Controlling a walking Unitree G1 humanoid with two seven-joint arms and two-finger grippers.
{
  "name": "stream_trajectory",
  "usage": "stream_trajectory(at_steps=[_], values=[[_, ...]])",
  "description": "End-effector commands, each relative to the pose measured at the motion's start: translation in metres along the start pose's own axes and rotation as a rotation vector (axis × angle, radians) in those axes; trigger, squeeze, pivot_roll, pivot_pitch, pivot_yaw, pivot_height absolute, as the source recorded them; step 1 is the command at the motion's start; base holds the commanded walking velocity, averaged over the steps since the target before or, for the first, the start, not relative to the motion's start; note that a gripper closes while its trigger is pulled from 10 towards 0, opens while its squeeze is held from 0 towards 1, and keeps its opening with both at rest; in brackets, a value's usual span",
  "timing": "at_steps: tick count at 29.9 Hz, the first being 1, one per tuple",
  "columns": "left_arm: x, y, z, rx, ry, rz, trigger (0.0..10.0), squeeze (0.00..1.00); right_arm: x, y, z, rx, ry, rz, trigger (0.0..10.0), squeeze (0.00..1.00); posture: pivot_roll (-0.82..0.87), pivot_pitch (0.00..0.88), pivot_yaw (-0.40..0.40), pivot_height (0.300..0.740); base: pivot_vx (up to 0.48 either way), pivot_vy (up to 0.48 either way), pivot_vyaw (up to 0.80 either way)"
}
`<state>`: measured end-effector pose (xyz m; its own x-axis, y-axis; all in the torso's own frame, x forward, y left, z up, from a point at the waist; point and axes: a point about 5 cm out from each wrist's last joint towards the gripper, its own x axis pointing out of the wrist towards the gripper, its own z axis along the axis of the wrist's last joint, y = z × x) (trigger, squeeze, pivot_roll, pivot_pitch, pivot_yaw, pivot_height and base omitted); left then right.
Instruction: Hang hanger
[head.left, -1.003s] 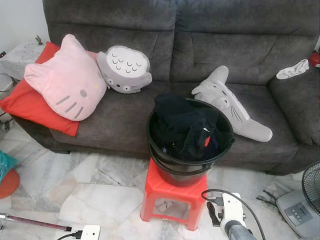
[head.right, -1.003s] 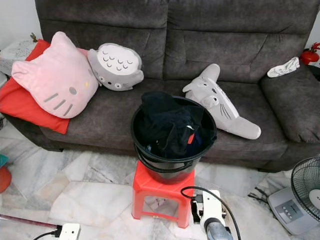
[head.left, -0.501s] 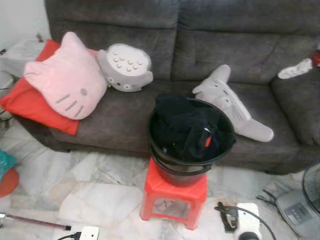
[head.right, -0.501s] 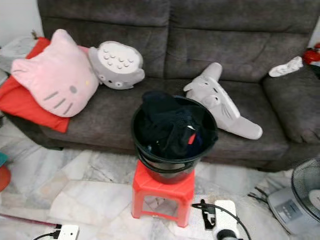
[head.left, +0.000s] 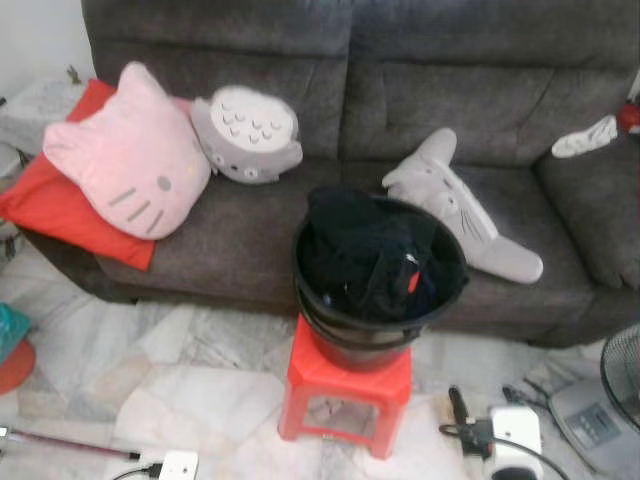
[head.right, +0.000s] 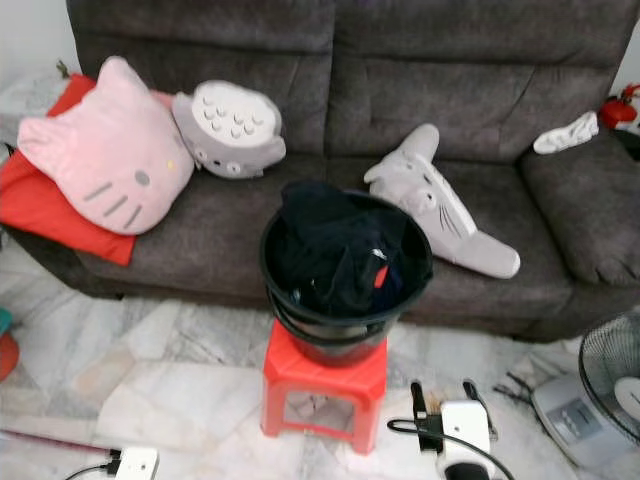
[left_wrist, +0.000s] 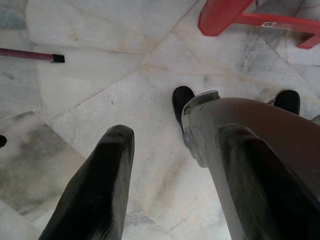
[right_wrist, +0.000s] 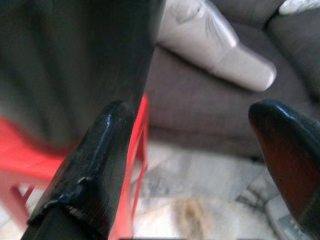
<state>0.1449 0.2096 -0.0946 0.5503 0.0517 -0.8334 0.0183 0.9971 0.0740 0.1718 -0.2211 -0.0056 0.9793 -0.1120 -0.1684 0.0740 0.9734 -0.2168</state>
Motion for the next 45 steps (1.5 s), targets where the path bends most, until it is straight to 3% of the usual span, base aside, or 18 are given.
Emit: stream_trajectory(at_steps=[1, 7, 9, 10, 11, 13, 17, 26, 45], values=[[-0.001, -0.004, -0.008, 0.011, 0.037, -0.016, 10.0, 0.0, -0.001, -0.002, 0.01, -0.003, -0.038, -0.018, 10.0, 0.0, -0.08, 0.073, -0.019, 0.74, 0.0, 0.0, 0.0], [-0.001, -0.003, -0.007, 0.015, 0.034, -0.015, 10.0, 0.0, -0.009, -0.009, 0.041, -0.02, -0.119, -0.055, 10.0, 0.0, -0.09, 0.075, -0.011, 0.74, 0.0, 0.0, 0.0], [-0.001, -0.003, -0.006, 0.019, 0.034, -0.014, 10.0, 0.0, -0.004, -0.009, 0.052, -0.011, -0.149, -0.048, 10.0, 0.0, -0.1, 0.076, -0.005, 0.74, 0.0, 0.0, 0.0], [0.0, -0.003, -0.006, 0.033, 0.036, -0.019, 10.0, 0.0, 0.01, -0.014, 0.063, -0.008, -0.185, -0.071, 10.0, 0.0, -0.11, 0.078, 0.0, 0.74, 0.0, 0.0, 0.0], [0.0, -0.003, -0.006, 0.033, 0.036, -0.019, 10.0, 0.0, 0.01, -0.014, 0.063, -0.008, -0.185, -0.071, 10.0, 0.0, -0.11, 0.078, 0.0, 0.74, 0.0, 0.0, 0.0], [0.0, -0.004, -0.005, 0.033, 0.035, -0.024, 10.0, 0.0, 0.034, -0.022, 0.078, 0.043, -0.199, -0.127, 10.0, 0.0, -0.11, 0.074, -0.001, 0.74, 0.0, 0.0, 0.0], [0.0, -0.005, -0.005, 0.023, 0.031, -0.023, 10.0, 0.0, 0.06, -0.014, 0.102, 0.081, -0.257, -0.084, 10.0, 0.0, -0.1, 0.073, -0.004, 0.74, 0.0, 0.0, 0.0], [0.0, -0.005, -0.005, 0.014, 0.035, -0.015, 10.0, 0.0, 0.094, 0.003, 0.137, 0.103, -0.294, 0.011, 10.0, 0.0, -0.09, 0.08, -0.007, 0.74, 0.0, 0.0, 0.0], [-0.001, -0.006, -0.008, 0.014, 0.037, -0.02, 10.0, 0.0, 0.096, 0.004, 0.135, 0.121, -0.286, 0.022, 10.0, 0.0, -0.09, 0.067, -0.014, 0.74, 0.109, 0.0, 0.12]])
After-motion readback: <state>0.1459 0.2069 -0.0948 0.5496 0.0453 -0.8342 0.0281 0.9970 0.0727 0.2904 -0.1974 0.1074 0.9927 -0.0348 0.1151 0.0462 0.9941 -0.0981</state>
